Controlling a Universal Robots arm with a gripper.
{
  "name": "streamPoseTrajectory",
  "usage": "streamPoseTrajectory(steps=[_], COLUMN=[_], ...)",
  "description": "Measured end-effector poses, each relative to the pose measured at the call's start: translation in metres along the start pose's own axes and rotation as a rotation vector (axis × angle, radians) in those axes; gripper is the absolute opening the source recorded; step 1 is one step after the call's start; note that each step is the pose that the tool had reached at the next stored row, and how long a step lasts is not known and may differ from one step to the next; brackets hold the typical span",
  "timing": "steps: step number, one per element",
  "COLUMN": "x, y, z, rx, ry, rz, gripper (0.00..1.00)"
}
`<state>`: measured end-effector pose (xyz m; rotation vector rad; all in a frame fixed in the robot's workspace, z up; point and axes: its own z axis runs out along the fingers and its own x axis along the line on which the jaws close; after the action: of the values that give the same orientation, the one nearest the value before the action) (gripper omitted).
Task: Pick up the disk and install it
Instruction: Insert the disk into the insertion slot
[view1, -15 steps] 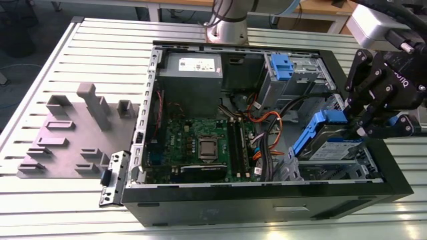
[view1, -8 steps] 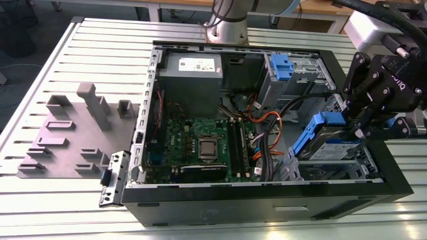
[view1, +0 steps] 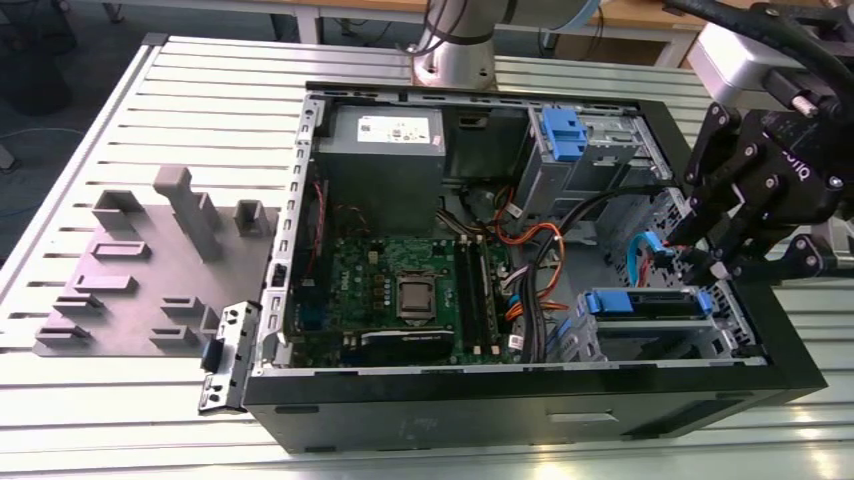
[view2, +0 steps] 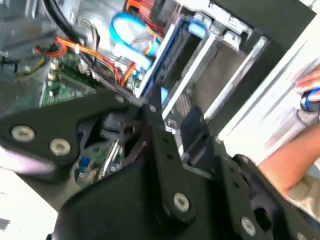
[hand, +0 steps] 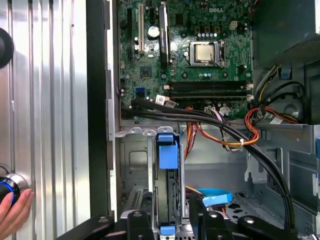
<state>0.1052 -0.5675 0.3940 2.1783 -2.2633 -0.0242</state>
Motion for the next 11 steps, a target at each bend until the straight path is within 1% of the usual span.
streamPoseTrajectory(steps=[7,9,11], x=[0.0000,0.0000,0.0001], y=[-0.0001,0.0000,0.0002], z=[0.0003,0.0014,0.0035], rx=[0.0010,0.0048,0.0114], ry=[-0.0001,-0.0002,-0.0005], rz=[0.000,0.000,0.000], gripper=[0.42,0.42,0.42])
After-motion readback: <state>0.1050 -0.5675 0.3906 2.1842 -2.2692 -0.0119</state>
